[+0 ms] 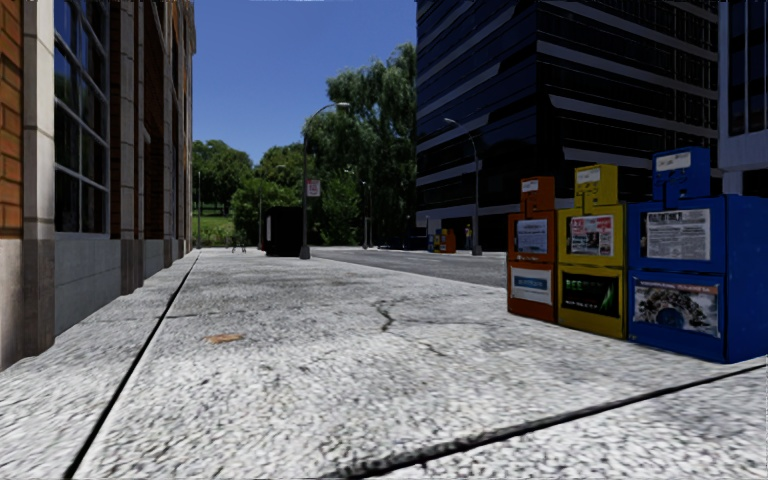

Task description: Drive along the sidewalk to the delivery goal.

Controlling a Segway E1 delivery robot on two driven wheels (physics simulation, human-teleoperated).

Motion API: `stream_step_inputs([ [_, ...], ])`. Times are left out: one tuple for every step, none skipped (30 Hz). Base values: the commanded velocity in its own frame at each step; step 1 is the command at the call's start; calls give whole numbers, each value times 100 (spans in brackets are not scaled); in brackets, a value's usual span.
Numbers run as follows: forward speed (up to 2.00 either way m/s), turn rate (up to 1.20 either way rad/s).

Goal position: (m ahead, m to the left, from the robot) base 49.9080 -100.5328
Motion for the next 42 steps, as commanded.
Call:
stream_step_inputs([
  [200, 44],
  [200, 44],
  [200, 44],
  [200, 44],
  [200, 44],
  [200, 44],
  [200, 44],
  [200, 44],
  [200, 44],
  [200, 44],
  [200, 44],
  [200, 44],
  [200, 44],
  [200, 44],
  [200, 44],
  [200, 44],
  [200, 44],
  [200, 44],
  [200, 44],
  [200, 44],
  [200, 44],
  [200, 44],
  [200, 44],
  [200, 44],
  [200, 44],
  [200, 44],
  [200, 44],
  [200, 44],
  [200, 44],
  [200, 44],
  [200, 44],
  [200, 44],
  [200, 44],
  [200, 44],
  [200, 44],
  [200, 44],
  [200, 44],
  [200, 44],
  [200, 44],
  [200, 45],
  [200, 45],
  [200, 0],
])
